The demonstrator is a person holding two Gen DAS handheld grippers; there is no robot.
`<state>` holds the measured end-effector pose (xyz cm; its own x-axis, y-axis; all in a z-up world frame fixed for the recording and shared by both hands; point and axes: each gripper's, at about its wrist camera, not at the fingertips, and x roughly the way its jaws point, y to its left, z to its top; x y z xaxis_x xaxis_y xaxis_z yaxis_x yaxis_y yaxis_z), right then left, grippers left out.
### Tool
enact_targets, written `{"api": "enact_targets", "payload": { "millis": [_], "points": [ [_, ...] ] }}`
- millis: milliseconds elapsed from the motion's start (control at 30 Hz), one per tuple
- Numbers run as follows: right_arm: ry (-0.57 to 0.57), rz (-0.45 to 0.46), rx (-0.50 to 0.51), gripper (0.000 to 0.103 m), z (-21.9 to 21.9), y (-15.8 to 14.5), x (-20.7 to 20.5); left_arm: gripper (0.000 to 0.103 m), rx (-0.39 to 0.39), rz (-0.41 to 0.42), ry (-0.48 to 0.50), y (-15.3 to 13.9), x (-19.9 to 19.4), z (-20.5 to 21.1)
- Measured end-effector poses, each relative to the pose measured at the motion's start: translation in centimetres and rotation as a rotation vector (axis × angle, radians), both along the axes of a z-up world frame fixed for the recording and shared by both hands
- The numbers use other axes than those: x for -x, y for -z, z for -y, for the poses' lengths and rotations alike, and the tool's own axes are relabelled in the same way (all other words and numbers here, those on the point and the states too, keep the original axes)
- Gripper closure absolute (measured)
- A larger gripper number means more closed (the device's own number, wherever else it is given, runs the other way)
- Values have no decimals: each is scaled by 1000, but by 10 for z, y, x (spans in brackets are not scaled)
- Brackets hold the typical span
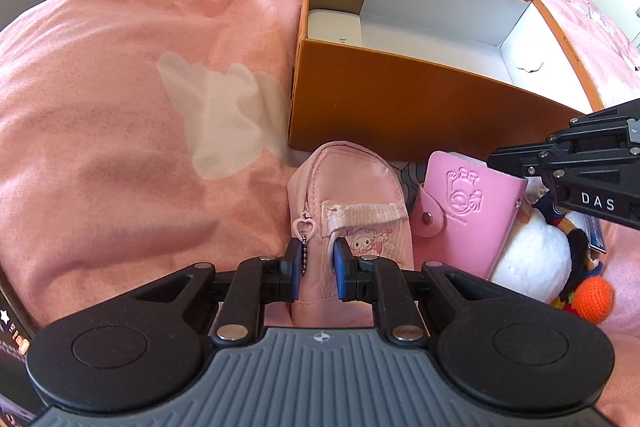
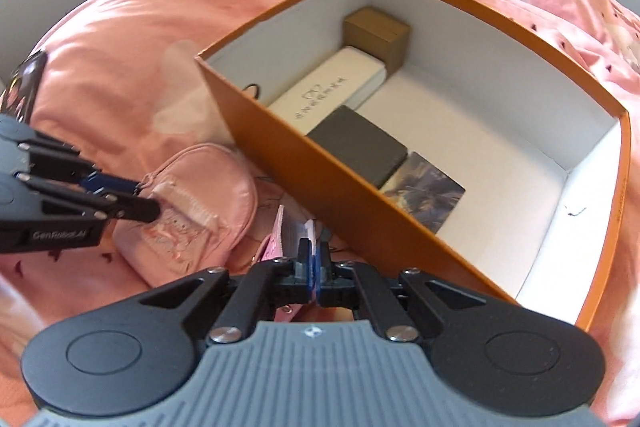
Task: Organize objects
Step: 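Grasp the pink card holder with right gripper while left holds the backpack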
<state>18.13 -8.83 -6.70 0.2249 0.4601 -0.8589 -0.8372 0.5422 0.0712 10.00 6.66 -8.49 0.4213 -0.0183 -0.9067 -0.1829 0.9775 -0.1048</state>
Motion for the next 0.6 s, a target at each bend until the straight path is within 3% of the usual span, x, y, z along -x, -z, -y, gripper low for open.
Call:
{"api": "enact_targets", "payload": {
  "millis": [100,300,433,600],
  "points": [
    [69,-20,-16,97,9,-1,-5,85,3,-1,-1,1,1,-2],
    [251,-92,-108,64,39,-8,-16,85,15,-4,-3,1,1,-4],
    [320,-224,-158,61,53,-6,-12,85,26,-6,-8,1,1,-5],
    [350,-282,-114,61,48,8,0,82,51,-25,-34,5,-2,-10]
  ]
}}
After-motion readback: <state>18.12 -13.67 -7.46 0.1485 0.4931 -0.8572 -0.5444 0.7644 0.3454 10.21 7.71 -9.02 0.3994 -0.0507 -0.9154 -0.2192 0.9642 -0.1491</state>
